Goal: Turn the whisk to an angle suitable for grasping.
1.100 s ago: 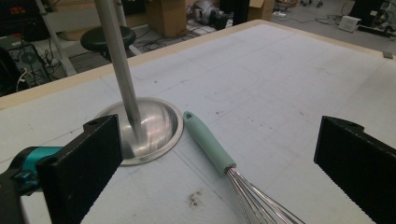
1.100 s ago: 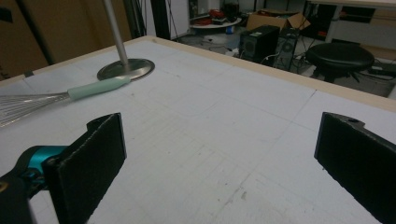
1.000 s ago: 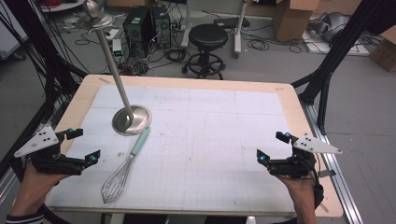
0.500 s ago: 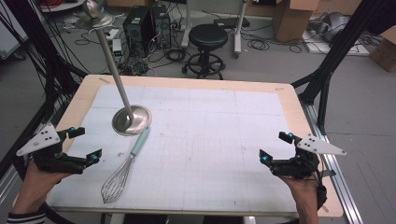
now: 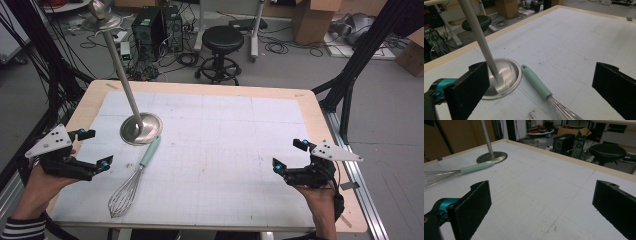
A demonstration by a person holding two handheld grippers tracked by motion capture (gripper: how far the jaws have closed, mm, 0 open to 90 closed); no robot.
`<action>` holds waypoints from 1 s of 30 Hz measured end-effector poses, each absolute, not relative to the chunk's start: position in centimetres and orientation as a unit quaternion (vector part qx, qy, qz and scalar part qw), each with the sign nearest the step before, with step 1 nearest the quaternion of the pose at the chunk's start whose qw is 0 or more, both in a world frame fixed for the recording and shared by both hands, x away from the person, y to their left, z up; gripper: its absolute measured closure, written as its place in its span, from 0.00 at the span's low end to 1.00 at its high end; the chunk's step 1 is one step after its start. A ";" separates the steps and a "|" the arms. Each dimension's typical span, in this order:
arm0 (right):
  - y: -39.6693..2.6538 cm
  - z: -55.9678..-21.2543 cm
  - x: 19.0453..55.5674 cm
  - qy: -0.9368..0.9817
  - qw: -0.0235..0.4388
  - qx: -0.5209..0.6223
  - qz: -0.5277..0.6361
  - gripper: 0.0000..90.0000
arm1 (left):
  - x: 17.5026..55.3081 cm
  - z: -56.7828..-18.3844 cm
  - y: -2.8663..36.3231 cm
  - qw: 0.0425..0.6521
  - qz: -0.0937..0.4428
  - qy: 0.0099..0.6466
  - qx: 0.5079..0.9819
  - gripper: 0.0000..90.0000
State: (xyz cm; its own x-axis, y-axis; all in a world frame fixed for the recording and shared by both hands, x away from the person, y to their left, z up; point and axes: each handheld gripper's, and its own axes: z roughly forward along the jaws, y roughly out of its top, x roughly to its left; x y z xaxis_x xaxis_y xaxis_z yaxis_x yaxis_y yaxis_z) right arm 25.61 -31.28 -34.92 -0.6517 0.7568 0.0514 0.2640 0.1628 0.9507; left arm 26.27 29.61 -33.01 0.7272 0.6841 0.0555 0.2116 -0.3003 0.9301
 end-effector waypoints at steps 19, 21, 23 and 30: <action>-31.6 -34.9 25.2 0.726 0.230 0.354 0.543 0.01 | 28.8 -33.2 26.5 0.473 0.199 0.270 0.815 0.02; -31.6 -34.9 25.2 0.726 0.230 0.354 0.543 0.01 | 28.9 -33.2 26.3 0.471 0.197 0.268 0.817 0.02; -31.7 -34.9 25.2 0.726 0.230 0.354 0.543 0.01 | 29.0 -33.4 26.0 0.468 0.194 0.264 0.821 0.02; -31.6 -34.9 25.3 0.726 0.229 0.354 0.543 0.01 | 29.2 -33.8 25.0 0.463 0.181 0.243 0.833 0.11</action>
State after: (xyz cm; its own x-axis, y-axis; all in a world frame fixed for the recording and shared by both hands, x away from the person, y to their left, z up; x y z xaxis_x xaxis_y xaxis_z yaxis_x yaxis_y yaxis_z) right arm 25.33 -31.59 -34.90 -0.6440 0.7632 0.0519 0.2654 0.1592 0.9509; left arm 29.19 25.01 -33.75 0.8162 0.5726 0.0769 0.2374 -0.4539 0.8589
